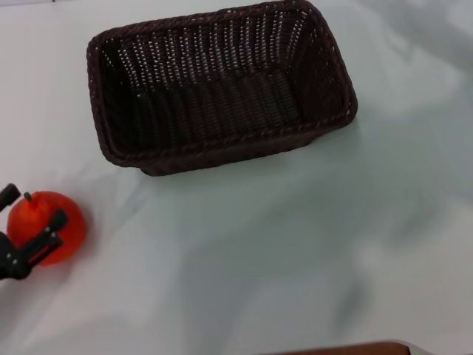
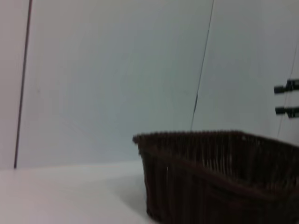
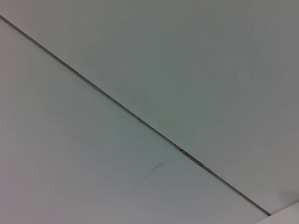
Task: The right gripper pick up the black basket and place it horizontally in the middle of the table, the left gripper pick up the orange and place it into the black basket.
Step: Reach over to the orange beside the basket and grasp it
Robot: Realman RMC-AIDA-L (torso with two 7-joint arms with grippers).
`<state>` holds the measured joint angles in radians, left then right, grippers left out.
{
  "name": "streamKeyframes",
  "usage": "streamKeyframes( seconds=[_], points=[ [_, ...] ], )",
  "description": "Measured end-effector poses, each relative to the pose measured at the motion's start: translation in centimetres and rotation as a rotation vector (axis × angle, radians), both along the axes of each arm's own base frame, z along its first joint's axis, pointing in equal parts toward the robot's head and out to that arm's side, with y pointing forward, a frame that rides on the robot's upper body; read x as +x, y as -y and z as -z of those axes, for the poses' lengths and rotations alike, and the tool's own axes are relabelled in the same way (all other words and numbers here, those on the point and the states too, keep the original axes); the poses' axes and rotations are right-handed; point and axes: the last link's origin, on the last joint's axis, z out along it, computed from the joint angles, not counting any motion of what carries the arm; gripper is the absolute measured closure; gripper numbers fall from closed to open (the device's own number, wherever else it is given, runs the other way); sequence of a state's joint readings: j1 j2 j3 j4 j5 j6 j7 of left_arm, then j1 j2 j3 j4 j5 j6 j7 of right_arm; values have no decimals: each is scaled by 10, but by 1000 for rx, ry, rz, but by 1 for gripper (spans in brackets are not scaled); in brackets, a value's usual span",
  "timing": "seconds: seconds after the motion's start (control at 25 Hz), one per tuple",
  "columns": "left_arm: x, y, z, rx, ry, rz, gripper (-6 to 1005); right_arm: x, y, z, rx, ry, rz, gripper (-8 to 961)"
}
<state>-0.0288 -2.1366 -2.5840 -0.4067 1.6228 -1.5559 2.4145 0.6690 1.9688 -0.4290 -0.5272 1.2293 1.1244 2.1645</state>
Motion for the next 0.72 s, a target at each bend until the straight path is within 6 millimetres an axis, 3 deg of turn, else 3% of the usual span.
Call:
streamKeyframes(
  seconds=[0.4,0.64,0.72],
  points=[
    [-13,-2,1,-58,-83,-34,246,2,1,2,0,-2,8,207],
    [-13,-4,1,-48,-83,-35,481,2,2,5,-2,-1,5,206],
    [-12,-4,0,-47,-81,-31,501,2,2,6,-2,-1,6,205]
  ],
)
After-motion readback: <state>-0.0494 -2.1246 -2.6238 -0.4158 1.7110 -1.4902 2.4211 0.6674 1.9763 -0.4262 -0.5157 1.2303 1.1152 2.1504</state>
